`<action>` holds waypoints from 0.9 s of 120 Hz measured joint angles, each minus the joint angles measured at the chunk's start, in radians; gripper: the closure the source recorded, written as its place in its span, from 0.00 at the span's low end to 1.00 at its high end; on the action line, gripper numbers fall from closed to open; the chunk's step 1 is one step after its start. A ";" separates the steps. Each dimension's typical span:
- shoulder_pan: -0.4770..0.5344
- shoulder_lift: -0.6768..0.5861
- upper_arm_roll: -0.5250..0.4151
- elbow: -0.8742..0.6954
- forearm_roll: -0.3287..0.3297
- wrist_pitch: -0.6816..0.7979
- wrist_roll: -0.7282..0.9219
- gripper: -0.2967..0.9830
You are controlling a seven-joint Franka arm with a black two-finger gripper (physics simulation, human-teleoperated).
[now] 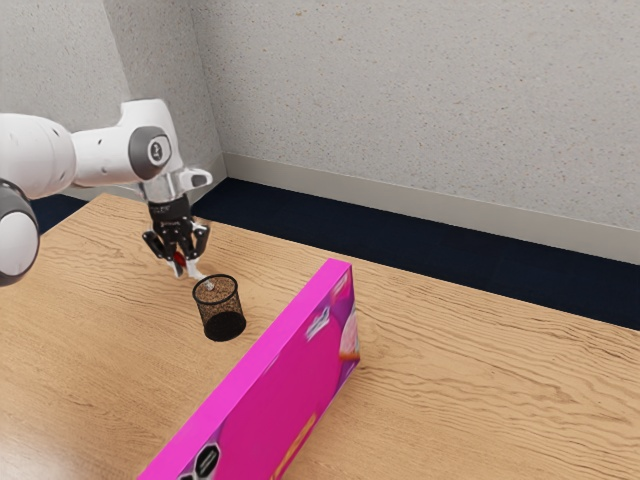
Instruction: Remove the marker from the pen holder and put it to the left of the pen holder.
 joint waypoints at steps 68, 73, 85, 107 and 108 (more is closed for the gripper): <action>-0.003 0.007 0.030 -0.105 0.006 -0.078 0.029 0.74; -0.003 0.009 0.031 -0.105 0.005 -0.077 0.031 0.72; -0.001 0.014 0.032 -0.110 0.002 -0.075 0.034 0.73; 0.006 0.037 0.039 -0.117 0.004 -0.071 0.040 0.78; 0.006 0.037 0.040 -0.117 0.004 -0.071 0.041 0.77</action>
